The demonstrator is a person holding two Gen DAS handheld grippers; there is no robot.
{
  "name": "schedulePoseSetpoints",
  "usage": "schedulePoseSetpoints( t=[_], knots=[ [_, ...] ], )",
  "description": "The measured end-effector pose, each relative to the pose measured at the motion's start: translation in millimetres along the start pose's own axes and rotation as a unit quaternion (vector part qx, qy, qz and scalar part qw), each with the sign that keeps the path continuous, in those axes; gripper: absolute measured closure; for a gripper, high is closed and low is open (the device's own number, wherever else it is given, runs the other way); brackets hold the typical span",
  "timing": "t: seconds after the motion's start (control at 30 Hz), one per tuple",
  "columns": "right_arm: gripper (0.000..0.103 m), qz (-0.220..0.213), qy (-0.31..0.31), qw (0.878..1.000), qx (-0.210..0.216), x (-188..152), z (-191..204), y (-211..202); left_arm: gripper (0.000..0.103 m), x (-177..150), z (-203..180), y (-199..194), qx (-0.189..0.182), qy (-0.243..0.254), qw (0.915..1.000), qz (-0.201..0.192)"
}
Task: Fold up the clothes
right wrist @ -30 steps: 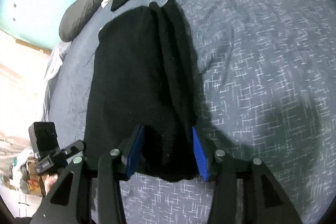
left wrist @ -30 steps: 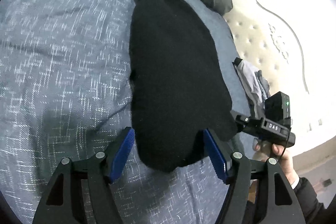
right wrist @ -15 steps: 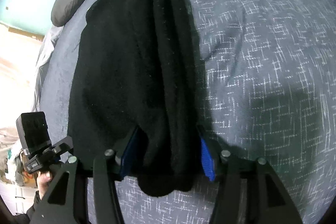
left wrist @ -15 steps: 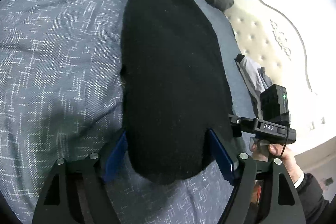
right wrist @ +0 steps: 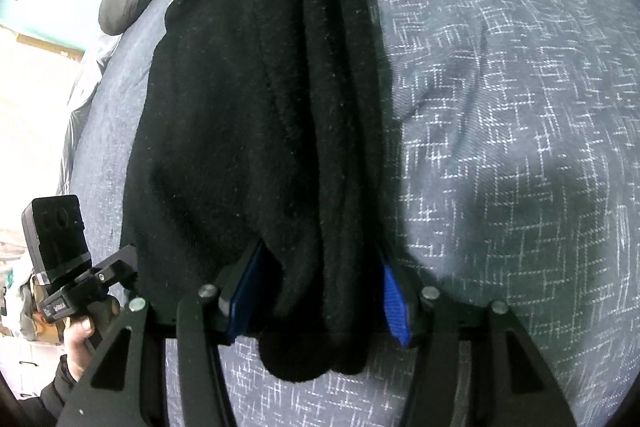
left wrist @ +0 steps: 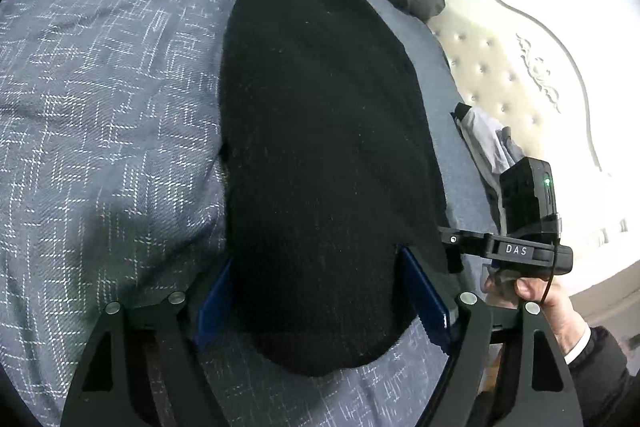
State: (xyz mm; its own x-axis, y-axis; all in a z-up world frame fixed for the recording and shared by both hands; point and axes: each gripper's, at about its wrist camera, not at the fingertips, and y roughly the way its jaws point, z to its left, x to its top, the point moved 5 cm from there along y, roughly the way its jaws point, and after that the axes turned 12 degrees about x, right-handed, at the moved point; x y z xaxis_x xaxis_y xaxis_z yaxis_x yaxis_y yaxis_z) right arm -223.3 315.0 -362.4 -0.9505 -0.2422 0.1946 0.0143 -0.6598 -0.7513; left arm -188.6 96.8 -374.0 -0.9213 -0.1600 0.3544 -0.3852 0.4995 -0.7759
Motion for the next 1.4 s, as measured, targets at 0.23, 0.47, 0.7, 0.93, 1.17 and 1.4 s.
schedulePoseSetpoints(
  t=[0.23, 0.47, 0.7, 0.93, 1.17, 1.4],
  knots=[
    [0.046, -0.001, -0.009, 1.0, -0.006, 1.0, 1.7, -1.0, 0.021, 2.1, -3.4, 4.3, 0.001, 0.001, 1.0, -0.002],
    [0.047, -0.01, -0.016, 1.0, -0.012, 0.9, 1.9, -3.4, 0.021, 3.9, -8.3, 8.5, 0.007, 0.005, 0.9999, -0.005],
    [0.046, -0.007, -0.016, 1.0, -0.016, 12.7, 5.8, 9.2, 0.021, 7.3, -12.8, 14.7, 0.011, 0.01, 0.9999, -0.007],
    [0.053, -0.007, -0.023, 1.0, -0.015, 15.9, 10.6, 14.2, 0.022, 9.7, -20.6, 18.3, 0.011, 0.013, 0.9998, -0.007],
    [0.049, 0.001, -0.016, 1.0, -0.004, 19.5, 11.7, 18.2, 0.022, 3.1, -5.5, 10.0, 0.004, 0.012, 0.9999, -0.006],
    [0.054, -0.009, -0.032, 0.999, -0.001, 12.9, 12.2, 16.1, 0.024, 8.0, -8.5, 12.2, 0.012, 0.018, 0.9997, -0.008]
  ],
)
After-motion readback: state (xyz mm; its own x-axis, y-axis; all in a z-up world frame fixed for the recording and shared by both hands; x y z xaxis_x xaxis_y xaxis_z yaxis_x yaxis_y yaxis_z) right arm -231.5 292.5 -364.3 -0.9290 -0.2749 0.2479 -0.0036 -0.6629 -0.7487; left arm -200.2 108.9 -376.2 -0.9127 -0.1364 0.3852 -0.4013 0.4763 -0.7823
